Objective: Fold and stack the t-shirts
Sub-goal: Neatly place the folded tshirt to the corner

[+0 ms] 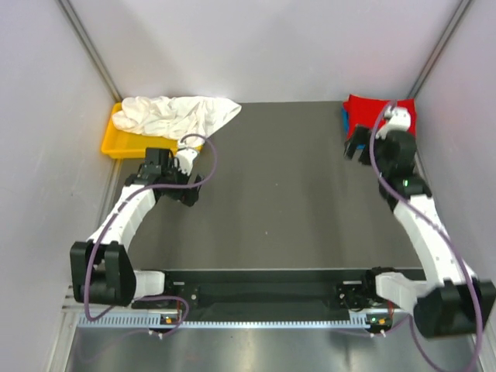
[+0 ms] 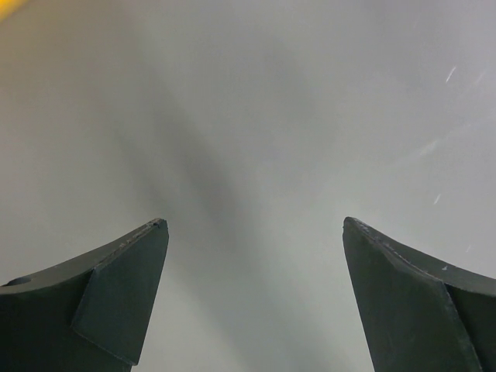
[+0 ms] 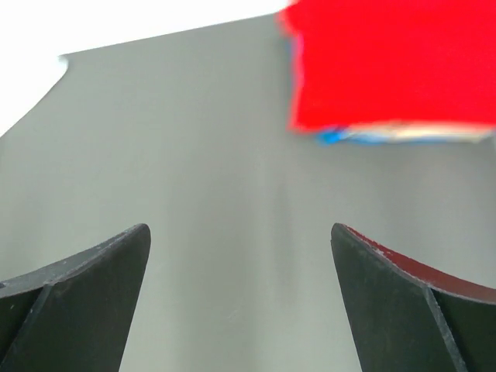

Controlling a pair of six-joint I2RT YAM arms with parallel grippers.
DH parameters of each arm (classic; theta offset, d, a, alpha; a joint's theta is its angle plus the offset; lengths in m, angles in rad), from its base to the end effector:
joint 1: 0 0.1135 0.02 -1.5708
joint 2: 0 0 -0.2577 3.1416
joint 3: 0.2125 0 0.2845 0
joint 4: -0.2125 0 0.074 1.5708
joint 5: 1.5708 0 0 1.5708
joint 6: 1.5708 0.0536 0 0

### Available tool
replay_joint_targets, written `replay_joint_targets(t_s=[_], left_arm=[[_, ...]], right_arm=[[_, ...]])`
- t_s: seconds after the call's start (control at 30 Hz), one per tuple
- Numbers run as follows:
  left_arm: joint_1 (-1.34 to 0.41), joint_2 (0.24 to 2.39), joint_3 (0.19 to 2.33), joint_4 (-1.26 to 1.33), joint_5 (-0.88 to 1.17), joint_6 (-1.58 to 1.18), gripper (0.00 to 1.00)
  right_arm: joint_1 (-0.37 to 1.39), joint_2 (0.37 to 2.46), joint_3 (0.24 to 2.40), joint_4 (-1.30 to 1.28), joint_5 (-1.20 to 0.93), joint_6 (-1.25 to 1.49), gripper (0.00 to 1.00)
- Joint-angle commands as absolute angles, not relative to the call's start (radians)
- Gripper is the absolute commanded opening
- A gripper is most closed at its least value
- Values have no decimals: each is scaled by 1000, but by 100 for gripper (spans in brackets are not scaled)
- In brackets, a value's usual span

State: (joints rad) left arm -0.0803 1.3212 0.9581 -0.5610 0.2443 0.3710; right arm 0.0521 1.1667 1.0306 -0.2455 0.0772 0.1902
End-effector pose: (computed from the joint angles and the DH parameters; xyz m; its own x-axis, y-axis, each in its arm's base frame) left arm 0.3115 -0.0381 0.2200 -0.6605 0.4061 -0.6315 0.4963 0.8673 0.0386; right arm 0.3204 0.0126 0.3247 -0.3615 0.1699 -0.9168 0.0895 0.9850 0.1473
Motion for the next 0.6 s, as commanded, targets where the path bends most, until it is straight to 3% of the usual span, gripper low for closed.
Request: replay_joint_targets(t_s=[0.0,0.17,0.27,0.57], left_arm=[[-67,1209,833,-454,161,314,99],[-63,1085,684,-428,88,324,99],[-61,1052,632,-411,34,310,99],[-61,1028,583,-385,-30,288,99]], right_arm=[[145,979,761,-181,83,328,100],[213,706,459,-173,64,429,100],[224,619,382,-216,44,448,100],[224,589,347,-212,-21,443,100]])
